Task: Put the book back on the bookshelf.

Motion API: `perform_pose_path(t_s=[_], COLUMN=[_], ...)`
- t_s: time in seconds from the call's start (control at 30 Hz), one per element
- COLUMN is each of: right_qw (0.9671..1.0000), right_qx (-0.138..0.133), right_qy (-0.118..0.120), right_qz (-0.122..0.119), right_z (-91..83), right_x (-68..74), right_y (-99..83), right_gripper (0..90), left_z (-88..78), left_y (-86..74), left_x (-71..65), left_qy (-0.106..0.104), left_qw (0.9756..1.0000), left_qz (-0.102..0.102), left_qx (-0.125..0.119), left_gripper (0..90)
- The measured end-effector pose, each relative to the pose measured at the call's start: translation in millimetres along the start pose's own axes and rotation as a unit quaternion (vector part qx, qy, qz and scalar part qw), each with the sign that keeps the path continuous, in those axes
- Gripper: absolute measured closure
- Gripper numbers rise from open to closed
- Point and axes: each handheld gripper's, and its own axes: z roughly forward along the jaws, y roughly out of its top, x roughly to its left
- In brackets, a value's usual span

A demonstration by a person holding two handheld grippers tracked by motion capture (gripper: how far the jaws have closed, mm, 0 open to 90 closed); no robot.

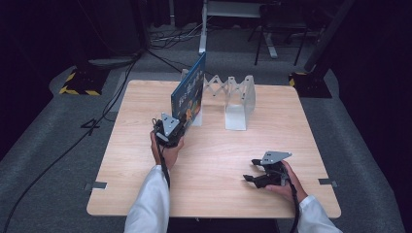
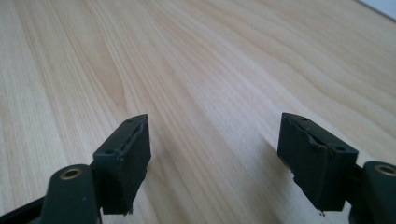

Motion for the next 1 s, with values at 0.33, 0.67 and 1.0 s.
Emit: perform_pose_path(t_s=[0.33,0.67,1.0], right_qw=[0.9999,0.9999,0.9999], right_qx=[0.001,-0.002,-0.003], right_qy=[-0.011,-0.008,-0.007], right_qz=[-0.009,-0.006,-0.007], right_z=[-6.7,-5.6,-5.4], right_x=[7.2,6.4,6.0], right_y=[-7.6,-7.8,-8.0], right_gripper=[23.0,22.3,21.9], left_z=[10.1,10.9,6.1], left_y=[1.6,0.7,-6.5], left_x=[-2.7,1.4,7.2], left_qy=[0.016,0.026,0.027], left_qw=[0.9995,0.9984,0.998], left_qz=[-0.025,-0.05,-0.057], left_qx=[-0.002,-0.001,0.008], left_gripper=[82.4,81.1,78.5])
